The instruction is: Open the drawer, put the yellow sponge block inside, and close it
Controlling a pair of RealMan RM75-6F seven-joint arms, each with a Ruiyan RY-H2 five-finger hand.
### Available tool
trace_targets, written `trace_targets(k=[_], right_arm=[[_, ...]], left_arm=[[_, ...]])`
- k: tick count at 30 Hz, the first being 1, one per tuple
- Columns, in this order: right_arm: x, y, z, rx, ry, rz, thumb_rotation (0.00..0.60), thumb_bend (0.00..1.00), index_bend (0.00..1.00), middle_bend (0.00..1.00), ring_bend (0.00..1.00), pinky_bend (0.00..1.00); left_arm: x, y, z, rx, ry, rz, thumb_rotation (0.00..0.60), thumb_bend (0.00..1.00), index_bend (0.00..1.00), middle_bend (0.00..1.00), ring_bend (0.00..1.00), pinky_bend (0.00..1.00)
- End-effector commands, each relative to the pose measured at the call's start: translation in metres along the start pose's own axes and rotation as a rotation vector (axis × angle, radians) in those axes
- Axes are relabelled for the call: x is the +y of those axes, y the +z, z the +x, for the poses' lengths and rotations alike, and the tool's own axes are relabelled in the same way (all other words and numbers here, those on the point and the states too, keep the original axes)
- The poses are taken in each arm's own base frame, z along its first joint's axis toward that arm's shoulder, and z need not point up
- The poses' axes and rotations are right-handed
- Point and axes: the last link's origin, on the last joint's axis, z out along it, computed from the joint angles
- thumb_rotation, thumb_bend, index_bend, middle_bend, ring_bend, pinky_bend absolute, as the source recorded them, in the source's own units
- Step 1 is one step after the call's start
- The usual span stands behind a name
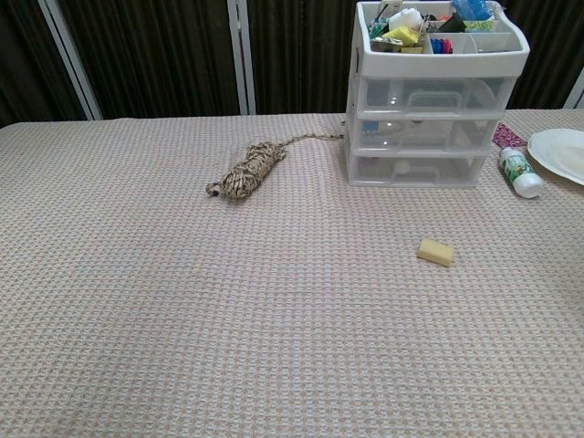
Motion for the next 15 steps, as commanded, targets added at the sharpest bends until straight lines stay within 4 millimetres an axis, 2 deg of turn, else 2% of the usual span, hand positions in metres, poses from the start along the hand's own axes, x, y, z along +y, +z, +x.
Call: trace_targets(k=[1, 15], right_arm=[[0.0003, -0.0002, 0.0004, 0.001, 0.001, -0.001, 0.6, 0.07, 0.0, 0.0, 0.0, 0.0], [0.0001, 0.0005, 0.0008, 0.002, 0.005, -0.001, 0.6, 0.07, 0.0, 0.0, 0.0, 0.0]], left_arm=[[0.0002, -0.0002, 0.0002, 0.001, 0.001, -0.001, 0.6, 0.15, 0.01, 0.0, 0.0, 0.0], [-0.0007, -0.0006, 0.0005, 0.005, 0.001, 0.003, 0.6, 0.15, 0.01, 0.0, 0.0, 0.0]])
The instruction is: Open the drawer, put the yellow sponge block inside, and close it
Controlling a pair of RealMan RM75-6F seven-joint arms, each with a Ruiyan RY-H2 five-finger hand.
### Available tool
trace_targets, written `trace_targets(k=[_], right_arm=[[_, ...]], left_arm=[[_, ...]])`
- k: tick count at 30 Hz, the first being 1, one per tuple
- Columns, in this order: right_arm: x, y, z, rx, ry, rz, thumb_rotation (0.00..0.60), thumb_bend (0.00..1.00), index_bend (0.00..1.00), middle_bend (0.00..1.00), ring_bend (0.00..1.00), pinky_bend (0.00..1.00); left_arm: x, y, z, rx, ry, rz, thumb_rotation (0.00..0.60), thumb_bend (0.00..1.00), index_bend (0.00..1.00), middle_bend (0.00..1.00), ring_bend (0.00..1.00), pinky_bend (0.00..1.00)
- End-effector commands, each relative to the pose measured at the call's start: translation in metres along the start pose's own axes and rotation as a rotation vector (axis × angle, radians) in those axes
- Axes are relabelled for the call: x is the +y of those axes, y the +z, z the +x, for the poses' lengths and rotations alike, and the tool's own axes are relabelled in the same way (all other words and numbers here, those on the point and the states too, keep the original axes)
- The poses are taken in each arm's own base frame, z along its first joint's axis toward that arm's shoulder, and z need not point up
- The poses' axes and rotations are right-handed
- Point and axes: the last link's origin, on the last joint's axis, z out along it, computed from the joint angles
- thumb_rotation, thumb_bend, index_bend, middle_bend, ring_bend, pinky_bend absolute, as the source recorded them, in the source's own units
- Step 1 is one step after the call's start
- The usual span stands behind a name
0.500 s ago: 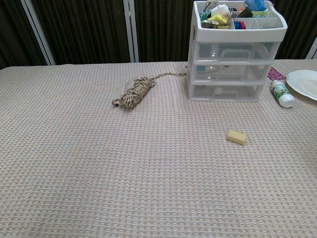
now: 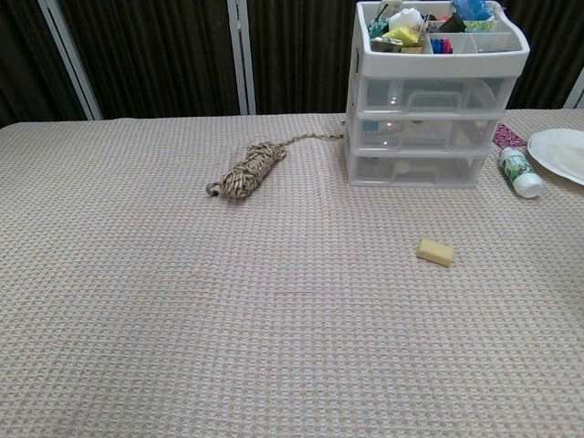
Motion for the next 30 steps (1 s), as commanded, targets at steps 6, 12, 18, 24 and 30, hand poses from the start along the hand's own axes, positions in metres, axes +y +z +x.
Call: trace_targets(k=[6, 12, 18, 24, 30], right_arm=[[0.0, 0.001, -0.001, -0.003, 0.005, -0.006, 0.6, 0.07, 0.0, 0.0, 0.0, 0.0], [-0.002, 0.003, 0.0, -0.003, 0.045, -0.013, 0.6, 0.07, 0.0, 0.03, 0.02, 0.07], [-0.015, 0.017, 0.013, 0.065, 0.182, -0.003, 0.6, 0.07, 0.04, 0.41, 0.43, 0.53], [-0.037, 0.045, 0.016, -0.007, 0.445, -0.086, 0.6, 0.18, 0.06, 0.65, 0.65, 0.68], [-0.072, 0.083, 0.019, -0.145, 0.802, -0.191, 0.6, 0.38, 0.08, 0.75, 0.75, 0.76]], left_arm=[[0.0, 0.001, 0.0, -0.002, -0.005, -0.001, 0.6, 0.15, 0.01, 0.0, 0.0, 0.0], [0.001, 0.0, 0.001, 0.007, -0.011, -0.001, 0.6, 0.15, 0.01, 0.0, 0.0, 0.0], [0.0, -0.002, 0.002, 0.014, -0.019, 0.001, 0.6, 0.15, 0.01, 0.0, 0.0, 0.0], [0.001, -0.001, 0.003, 0.024, -0.026, -0.006, 0.6, 0.15, 0.01, 0.0, 0.0, 0.0], [0.0, 0.0, 0.003, 0.032, -0.031, -0.008, 0.6, 0.15, 0.01, 0.0, 0.0, 0.0]])
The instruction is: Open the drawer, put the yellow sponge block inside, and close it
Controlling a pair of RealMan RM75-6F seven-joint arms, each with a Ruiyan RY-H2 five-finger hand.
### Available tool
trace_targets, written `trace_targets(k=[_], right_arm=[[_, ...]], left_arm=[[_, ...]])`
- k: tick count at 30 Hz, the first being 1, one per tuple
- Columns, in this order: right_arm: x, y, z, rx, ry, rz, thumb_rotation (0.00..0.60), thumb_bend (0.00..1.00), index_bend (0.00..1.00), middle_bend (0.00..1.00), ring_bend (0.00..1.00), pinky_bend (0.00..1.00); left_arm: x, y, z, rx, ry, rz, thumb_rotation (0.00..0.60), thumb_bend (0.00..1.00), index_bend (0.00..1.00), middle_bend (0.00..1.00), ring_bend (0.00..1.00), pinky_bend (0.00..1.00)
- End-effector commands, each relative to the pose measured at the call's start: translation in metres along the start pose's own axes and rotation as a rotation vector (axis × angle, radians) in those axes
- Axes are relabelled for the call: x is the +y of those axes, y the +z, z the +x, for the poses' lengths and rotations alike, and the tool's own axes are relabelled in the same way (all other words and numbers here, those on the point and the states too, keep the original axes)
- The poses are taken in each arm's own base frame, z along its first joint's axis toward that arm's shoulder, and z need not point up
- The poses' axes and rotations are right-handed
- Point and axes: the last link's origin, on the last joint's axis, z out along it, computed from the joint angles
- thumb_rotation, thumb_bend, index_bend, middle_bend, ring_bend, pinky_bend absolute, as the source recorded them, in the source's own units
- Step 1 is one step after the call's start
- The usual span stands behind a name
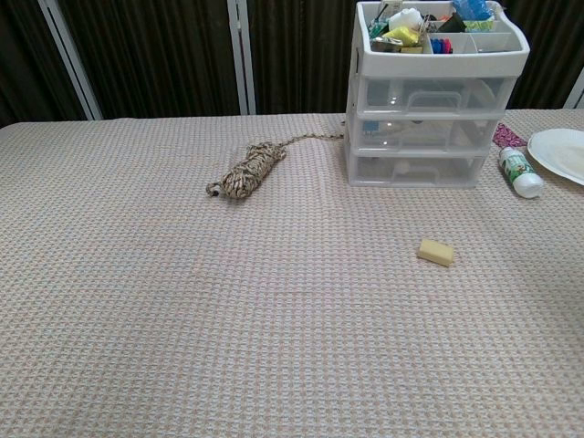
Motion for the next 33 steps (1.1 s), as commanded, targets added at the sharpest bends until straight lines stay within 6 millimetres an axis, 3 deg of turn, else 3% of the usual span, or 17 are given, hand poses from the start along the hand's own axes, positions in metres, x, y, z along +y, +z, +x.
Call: trace_targets(k=[1, 9, 16, 33], right_arm=[[-0.038, 0.031, -0.014, -0.126, 0.327, -0.089, 0.6, 0.39, 0.08, 0.75, 0.75, 0.76], [-0.064, 0.072, -0.038, -0.245, 0.592, -0.221, 0.6, 0.41, 0.08, 0.75, 0.75, 0.76], [-0.074, 0.102, -0.048, -0.258, 0.761, -0.326, 0.6, 0.41, 0.09, 0.75, 0.75, 0.76], [-0.087, 0.133, -0.083, -0.283, 0.871, -0.428, 0.6, 0.41, 0.12, 0.75, 0.75, 0.76]], left_arm=[[0.0, 0.0, 0.0, 0.002, -0.003, 0.0, 0.6, 0.15, 0.01, 0.0, 0.0, 0.0], [-0.001, 0.001, 0.001, 0.011, -0.009, -0.003, 0.6, 0.15, 0.01, 0.0, 0.0, 0.0], [-0.002, 0.001, 0.002, 0.015, -0.01, -0.006, 0.6, 0.15, 0.01, 0.0, 0.0, 0.0], [-0.004, 0.002, 0.002, 0.007, -0.026, 0.001, 0.6, 0.15, 0.01, 0.0, 0.0, 0.0]])
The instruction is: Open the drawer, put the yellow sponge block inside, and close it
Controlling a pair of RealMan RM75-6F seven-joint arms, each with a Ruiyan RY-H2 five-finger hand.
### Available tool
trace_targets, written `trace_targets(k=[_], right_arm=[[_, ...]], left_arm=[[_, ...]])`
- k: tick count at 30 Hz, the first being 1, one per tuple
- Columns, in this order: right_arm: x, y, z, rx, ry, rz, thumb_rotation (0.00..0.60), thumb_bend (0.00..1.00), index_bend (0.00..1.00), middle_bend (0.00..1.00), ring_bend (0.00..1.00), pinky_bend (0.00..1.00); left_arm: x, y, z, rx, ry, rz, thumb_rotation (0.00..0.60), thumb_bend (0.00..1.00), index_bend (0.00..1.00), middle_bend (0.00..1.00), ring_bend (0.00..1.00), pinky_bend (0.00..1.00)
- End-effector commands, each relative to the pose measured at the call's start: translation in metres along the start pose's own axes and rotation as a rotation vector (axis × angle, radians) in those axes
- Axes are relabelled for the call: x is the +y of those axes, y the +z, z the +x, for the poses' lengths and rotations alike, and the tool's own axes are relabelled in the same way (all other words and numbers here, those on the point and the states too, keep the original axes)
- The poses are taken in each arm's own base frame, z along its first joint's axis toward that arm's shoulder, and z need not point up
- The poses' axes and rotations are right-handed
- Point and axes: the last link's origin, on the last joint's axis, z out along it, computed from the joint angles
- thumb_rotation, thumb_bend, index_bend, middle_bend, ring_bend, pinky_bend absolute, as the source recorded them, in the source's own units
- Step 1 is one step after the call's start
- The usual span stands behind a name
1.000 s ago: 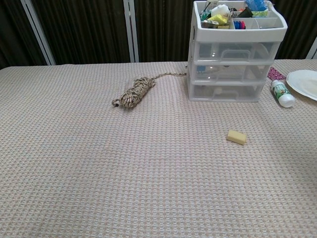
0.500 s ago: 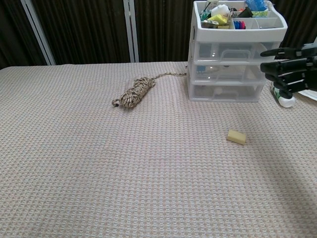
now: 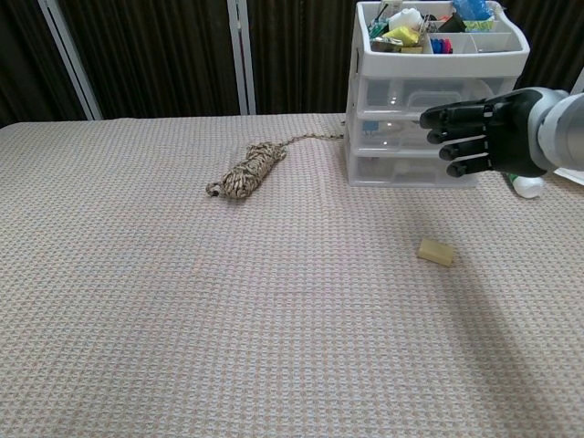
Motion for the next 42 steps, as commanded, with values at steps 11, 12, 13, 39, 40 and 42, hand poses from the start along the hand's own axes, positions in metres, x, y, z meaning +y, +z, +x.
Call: trace_targets(k=[11, 12, 13, 39, 40, 42], right_arm=[[-0.005, 0.03, -0.004, 0.047, 0.062, -0.008, 0.6, 0.41, 0.12, 0.75, 0.74, 0.76], [-0.006, 0.032, -0.004, 0.052, 0.062, -0.008, 0.6, 0.41, 0.12, 0.74, 0.74, 0.76], [-0.006, 0.034, -0.003, 0.058, 0.065, -0.009, 0.6, 0.41, 0.12, 0.74, 0.74, 0.76], [-0.011, 0.065, 0.0, 0.126, 0.136, -0.023, 0.6, 0.41, 0.26, 0.74, 0.73, 0.76], [-0.011, 0.066, 0.0, 0.126, 0.136, -0.023, 0.6, 0.41, 0.26, 0.74, 0.73, 0.76], [-0.011, 0.067, -0.001, 0.129, 0.138, -0.023, 0.6, 0.41, 0.27, 0.74, 0.73, 0.76]], left_arm=[[-0.001, 0.001, 0.0, -0.009, -0.015, 0.012, 0.6, 0.15, 0.01, 0.0, 0.0, 0.0], [-0.001, 0.001, 0.0, -0.01, -0.016, 0.013, 0.6, 0.15, 0.01, 0.0, 0.0, 0.0], [-0.001, 0.001, 0.0, -0.01, -0.017, 0.014, 0.6, 0.15, 0.01, 0.0, 0.0, 0.0], [-0.002, 0.002, -0.002, -0.037, -0.022, 0.026, 0.6, 0.15, 0.01, 0.0, 0.0, 0.0], [-0.002, 0.002, -0.002, -0.037, -0.022, 0.026, 0.6, 0.15, 0.01, 0.0, 0.0, 0.0], [-0.002, 0.002, -0.002, -0.037, -0.023, 0.028, 0.6, 0.15, 0.01, 0.0, 0.0, 0.0]])
